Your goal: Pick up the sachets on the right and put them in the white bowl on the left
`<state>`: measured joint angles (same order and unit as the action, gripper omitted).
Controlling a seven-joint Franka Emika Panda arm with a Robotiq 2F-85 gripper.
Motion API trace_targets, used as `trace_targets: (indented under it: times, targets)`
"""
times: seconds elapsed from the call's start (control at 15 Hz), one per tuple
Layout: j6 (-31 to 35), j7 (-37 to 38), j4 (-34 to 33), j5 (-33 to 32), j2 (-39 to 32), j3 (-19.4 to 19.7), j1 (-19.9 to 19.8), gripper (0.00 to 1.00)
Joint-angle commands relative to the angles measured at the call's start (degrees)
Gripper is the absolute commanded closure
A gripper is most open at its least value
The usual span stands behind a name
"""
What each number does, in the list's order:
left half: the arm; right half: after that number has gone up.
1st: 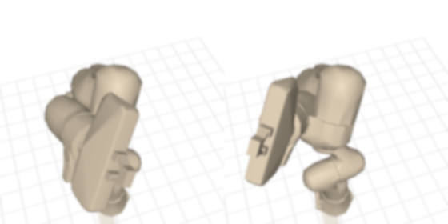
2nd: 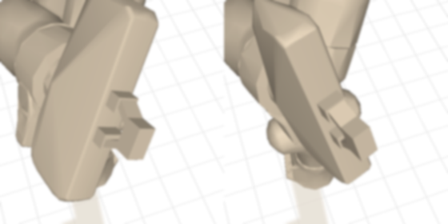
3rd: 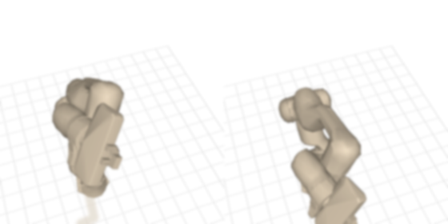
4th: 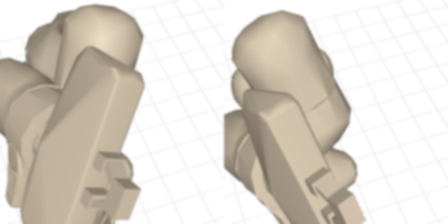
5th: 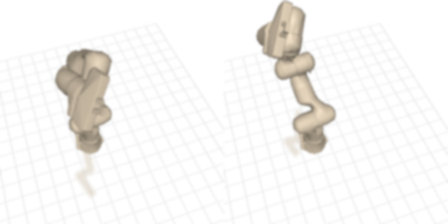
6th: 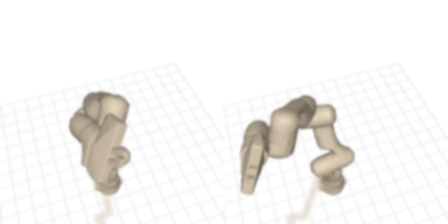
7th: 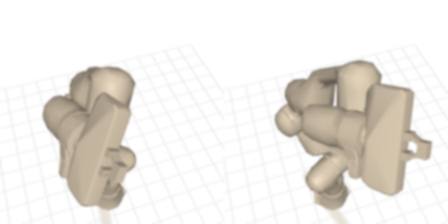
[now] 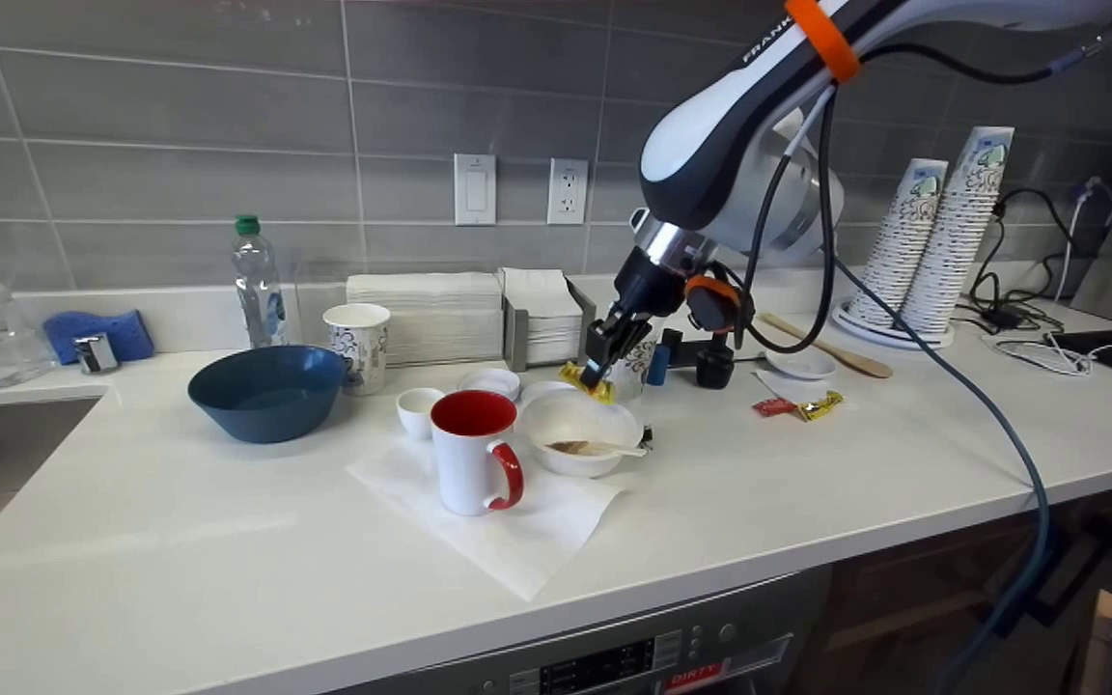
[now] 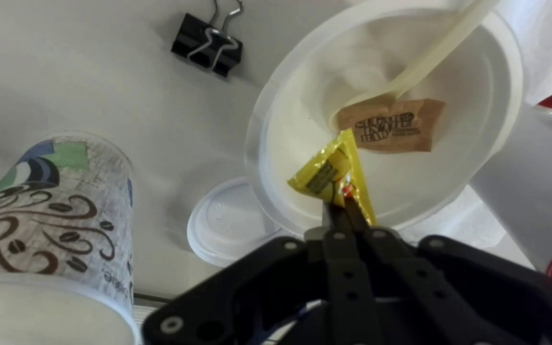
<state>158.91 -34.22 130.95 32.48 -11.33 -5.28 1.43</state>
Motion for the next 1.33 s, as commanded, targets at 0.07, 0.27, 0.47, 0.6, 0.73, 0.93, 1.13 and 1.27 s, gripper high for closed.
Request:
trace_targets:
  times: [0.07, 0.27, 0.47, 0.6, 0.73, 0.93, 1.13, 1.27]
  targets:
    - [2.9, 0.5, -1.3, -1.5, -2.9, 0.7, 0.4, 0.73]
    - [3.3, 2.2, 0.4, -3.5, -1.3, 1.8, 1.2, 0.53]
    - [2.8, 8.0, 4.0, -8.8, 3.4, 0.8, -0.7, 0.32]
    - [-1.4, 14.3, 6.9, -13.2, 7.9, 2.0, -0.7, 0.18]
    - [-9.6, 17.9, 9.8, -15.6, 13.6, 2.6, -1.3, 0.06]
    - [-20.3, 25.8, 12.9, -19.2, 20.9, 4.9, -2.2, 0.00]
    - [-24.3, 32.2, 14.7, -21.9, 25.1, 7.7, -4.9, 0.00]
    - [-24.8, 35.7, 15.3, -23.3, 25.6, 9.6, -7.4, 0.00]
